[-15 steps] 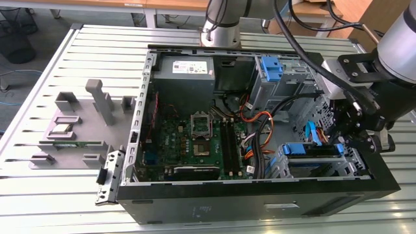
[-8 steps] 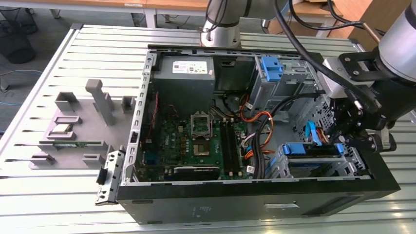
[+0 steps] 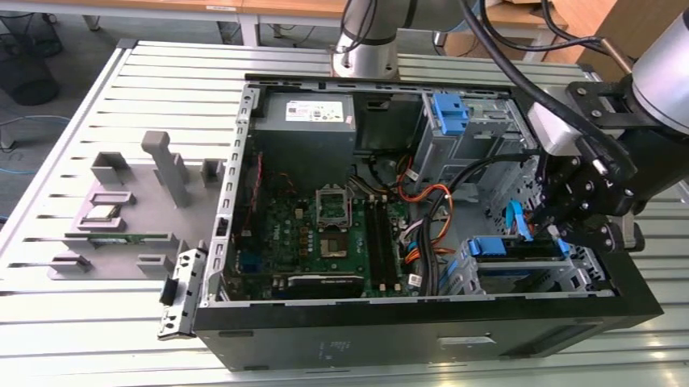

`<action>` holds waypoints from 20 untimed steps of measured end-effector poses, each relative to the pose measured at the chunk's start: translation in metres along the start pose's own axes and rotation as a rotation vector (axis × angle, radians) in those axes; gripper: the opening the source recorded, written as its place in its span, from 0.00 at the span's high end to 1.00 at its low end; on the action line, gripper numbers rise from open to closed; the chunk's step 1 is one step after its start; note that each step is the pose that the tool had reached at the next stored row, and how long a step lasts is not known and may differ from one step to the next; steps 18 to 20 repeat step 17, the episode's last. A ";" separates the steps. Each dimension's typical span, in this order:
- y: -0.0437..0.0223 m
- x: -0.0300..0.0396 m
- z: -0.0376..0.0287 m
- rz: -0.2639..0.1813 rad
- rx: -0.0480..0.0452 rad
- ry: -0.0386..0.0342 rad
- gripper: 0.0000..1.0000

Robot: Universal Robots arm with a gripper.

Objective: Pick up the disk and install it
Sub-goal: 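Insert the second disk wire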

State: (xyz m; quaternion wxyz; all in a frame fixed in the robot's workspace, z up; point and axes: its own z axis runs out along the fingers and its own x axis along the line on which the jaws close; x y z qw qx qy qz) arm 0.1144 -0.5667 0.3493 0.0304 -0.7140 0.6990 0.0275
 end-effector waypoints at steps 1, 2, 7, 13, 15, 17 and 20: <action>0.0000 0.0000 0.0000 0.000 -0.0012 0.0000 0.76; 0.0000 0.0001 0.0000 0.000 -0.0024 0.0000 0.76; -0.0001 -0.0003 -0.0047 0.000 -0.0028 -0.0001 0.76; -0.0001 -0.0008 -0.0102 0.000 -0.0028 -0.0004 0.76; -0.0001 -0.0008 -0.0106 0.000 -0.0028 -0.0001 0.76; -0.0001 -0.0008 -0.0107 0.000 -0.0028 -0.0001 0.76; -0.0001 -0.0008 -0.0107 0.000 -0.0028 -0.0001 0.76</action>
